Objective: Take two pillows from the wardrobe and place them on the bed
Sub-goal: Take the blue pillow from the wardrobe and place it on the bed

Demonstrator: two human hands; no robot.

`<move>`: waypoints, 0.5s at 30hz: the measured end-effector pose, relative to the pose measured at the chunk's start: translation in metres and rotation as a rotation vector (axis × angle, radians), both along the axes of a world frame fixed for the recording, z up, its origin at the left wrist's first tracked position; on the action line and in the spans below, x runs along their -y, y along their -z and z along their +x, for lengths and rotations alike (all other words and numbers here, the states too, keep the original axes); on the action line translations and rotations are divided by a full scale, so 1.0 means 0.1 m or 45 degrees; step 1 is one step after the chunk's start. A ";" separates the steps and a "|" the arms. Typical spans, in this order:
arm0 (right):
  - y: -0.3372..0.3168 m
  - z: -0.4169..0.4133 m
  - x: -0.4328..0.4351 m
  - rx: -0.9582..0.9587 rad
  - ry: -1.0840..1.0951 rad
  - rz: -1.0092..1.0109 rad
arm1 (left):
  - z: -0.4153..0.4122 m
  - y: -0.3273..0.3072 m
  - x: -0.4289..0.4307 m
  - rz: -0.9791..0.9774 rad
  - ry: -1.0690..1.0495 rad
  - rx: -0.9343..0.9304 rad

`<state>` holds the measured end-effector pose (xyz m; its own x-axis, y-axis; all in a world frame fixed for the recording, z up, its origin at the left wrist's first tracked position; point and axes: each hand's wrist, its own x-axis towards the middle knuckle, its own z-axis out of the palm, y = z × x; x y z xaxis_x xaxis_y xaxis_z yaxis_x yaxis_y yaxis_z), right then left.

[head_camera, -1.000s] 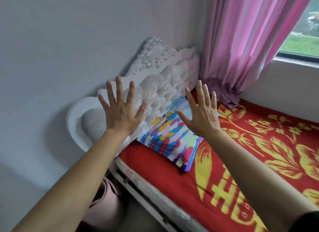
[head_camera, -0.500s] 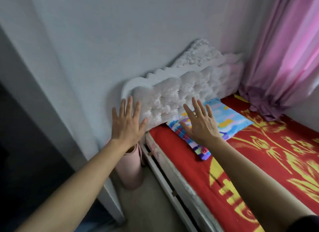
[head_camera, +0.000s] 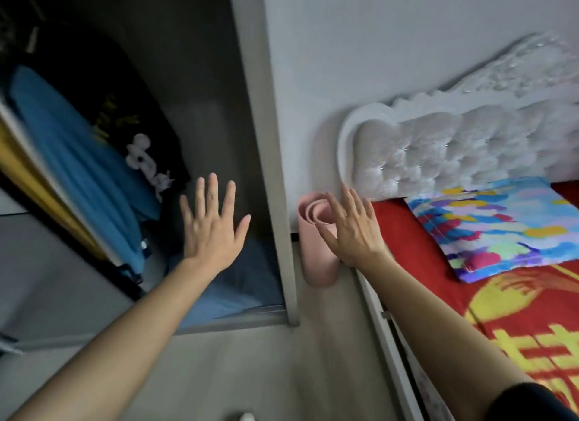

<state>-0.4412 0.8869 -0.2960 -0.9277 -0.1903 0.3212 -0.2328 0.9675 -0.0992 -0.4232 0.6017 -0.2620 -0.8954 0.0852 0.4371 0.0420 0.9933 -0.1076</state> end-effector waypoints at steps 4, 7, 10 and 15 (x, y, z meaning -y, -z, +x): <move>-0.16 -0.04 0.67 -0.051 -0.040 0.037 | 0.12 -0.06 0.72 0.029 -0.087 -0.007; -0.22 -0.09 1.17 -0.068 -0.031 0.079 | 0.13 -0.05 1.24 0.054 -0.100 0.003; -0.22 -0.15 1.71 -0.050 -0.022 0.098 | 0.15 0.03 1.78 0.066 -0.082 0.011; -0.07 -0.21 2.71 0.025 -0.046 0.062 | 0.15 0.28 2.66 0.059 -0.077 0.021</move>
<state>-0.4627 0.6158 -0.2889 -0.9260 -0.2385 0.2925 -0.2659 0.9623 -0.0569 -0.4079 0.3353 -0.2898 -0.9055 0.0106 0.4242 -0.0172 0.9980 -0.0616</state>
